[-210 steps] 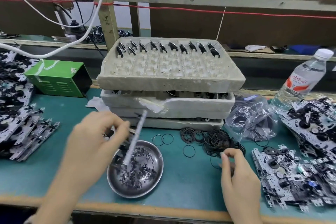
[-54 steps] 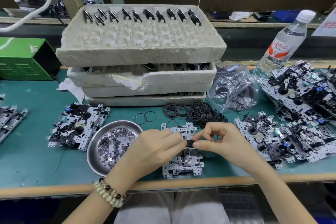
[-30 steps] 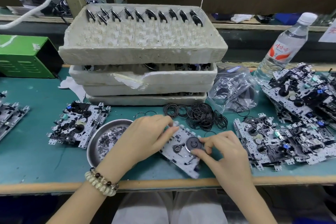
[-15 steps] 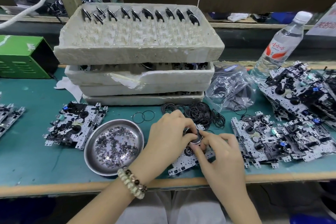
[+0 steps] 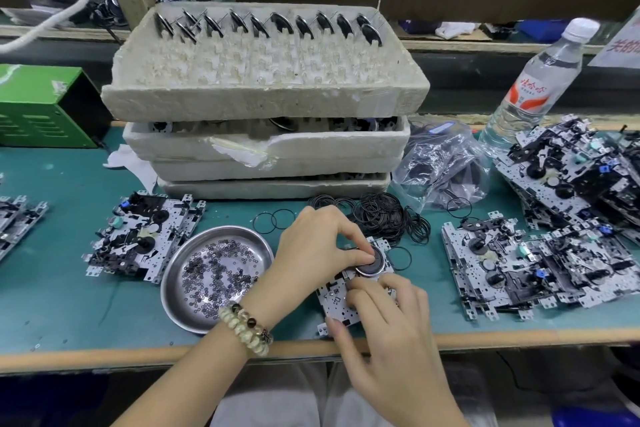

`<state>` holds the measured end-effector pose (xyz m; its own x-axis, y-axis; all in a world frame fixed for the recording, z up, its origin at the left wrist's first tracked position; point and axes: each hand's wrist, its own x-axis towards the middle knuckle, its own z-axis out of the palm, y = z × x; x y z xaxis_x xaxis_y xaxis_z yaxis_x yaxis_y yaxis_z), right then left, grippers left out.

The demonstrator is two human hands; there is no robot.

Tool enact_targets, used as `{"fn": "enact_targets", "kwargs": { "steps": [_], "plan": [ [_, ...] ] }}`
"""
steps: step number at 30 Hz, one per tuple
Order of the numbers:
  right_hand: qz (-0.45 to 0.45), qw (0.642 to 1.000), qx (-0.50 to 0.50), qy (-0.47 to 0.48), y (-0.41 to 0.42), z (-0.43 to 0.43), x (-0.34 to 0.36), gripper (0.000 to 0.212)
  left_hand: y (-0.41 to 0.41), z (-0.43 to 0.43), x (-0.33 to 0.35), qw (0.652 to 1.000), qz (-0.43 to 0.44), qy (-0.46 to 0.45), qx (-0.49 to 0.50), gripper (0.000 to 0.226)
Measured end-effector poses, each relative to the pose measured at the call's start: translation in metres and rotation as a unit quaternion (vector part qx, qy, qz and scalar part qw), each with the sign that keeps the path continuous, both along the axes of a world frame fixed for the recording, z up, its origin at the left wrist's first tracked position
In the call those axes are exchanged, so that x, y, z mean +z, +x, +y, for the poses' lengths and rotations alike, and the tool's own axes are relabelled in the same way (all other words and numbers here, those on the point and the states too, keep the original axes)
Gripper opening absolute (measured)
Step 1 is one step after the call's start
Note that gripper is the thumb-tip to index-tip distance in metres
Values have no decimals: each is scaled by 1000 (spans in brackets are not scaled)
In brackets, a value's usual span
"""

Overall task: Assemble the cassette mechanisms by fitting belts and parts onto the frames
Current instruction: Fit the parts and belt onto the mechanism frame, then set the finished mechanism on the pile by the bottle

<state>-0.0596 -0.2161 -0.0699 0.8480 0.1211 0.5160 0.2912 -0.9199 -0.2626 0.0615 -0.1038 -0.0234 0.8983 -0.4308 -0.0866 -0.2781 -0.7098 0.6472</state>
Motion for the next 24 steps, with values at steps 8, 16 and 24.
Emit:
{"fn": "enact_targets", "kwargs": {
  "steps": [8,16,24],
  "plan": [
    [11,987,-71,143,-6,-33,4,24,-9,0,2,999,-44,-20,-14,5],
    [193,950,-178,169,-4,-65,10,34,-26,11,-17,933,-333,4,-134,37],
    [355,852,-81,375,15,-69,26,41,-49,44,-25,923,-361,-131,20,30]
  ]
}}
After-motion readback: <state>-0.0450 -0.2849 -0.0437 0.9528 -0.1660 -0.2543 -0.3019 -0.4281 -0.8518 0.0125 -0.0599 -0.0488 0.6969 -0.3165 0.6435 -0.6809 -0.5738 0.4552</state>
